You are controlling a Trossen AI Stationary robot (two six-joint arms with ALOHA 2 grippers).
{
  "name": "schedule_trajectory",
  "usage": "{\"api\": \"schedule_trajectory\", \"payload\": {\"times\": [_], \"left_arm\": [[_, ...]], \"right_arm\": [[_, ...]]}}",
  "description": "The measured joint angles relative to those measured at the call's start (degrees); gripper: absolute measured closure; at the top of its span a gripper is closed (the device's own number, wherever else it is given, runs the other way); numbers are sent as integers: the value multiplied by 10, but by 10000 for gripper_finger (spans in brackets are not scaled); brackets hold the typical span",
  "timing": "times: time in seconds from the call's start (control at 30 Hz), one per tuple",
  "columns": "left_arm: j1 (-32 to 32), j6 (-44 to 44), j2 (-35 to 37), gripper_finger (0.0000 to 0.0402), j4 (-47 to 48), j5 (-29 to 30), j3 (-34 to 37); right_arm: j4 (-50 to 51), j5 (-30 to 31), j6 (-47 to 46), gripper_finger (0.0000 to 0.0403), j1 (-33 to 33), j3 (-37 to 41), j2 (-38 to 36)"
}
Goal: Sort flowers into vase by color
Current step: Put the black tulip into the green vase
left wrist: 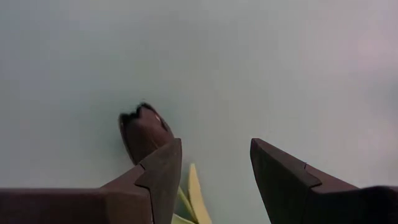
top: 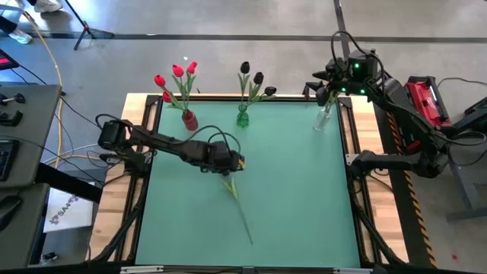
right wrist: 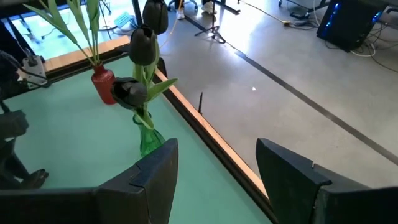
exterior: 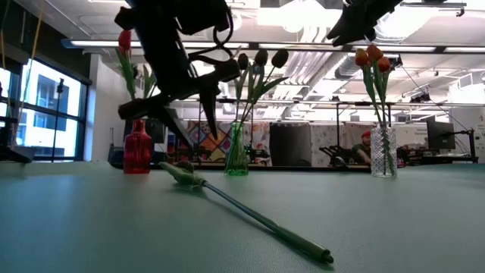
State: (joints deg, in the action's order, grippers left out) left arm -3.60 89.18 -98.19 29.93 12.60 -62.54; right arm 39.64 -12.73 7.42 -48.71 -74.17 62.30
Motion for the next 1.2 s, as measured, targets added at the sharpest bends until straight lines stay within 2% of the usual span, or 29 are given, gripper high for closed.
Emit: {"api": "schedule_trajectory", "payload": {"times": [0.33, 0.53, 0.83, 1.2], "left_arm": [[-34, 110, 0, 220, 0, 7, 0], [-39, 112, 0, 220, 16, 15, 0], [-45, 138, -5, 221, -6, 15, 0], [-69, 197, -68, 221, -45, -1, 0]], "right_arm": [[9, -8, 0, 199, 0, 0, 0], [50, -9, -4, 199, 0, 0, 0], [14, -10, -15, 199, 0, 0, 0], [0, -25, -25, 199, 0, 0, 12]]}}
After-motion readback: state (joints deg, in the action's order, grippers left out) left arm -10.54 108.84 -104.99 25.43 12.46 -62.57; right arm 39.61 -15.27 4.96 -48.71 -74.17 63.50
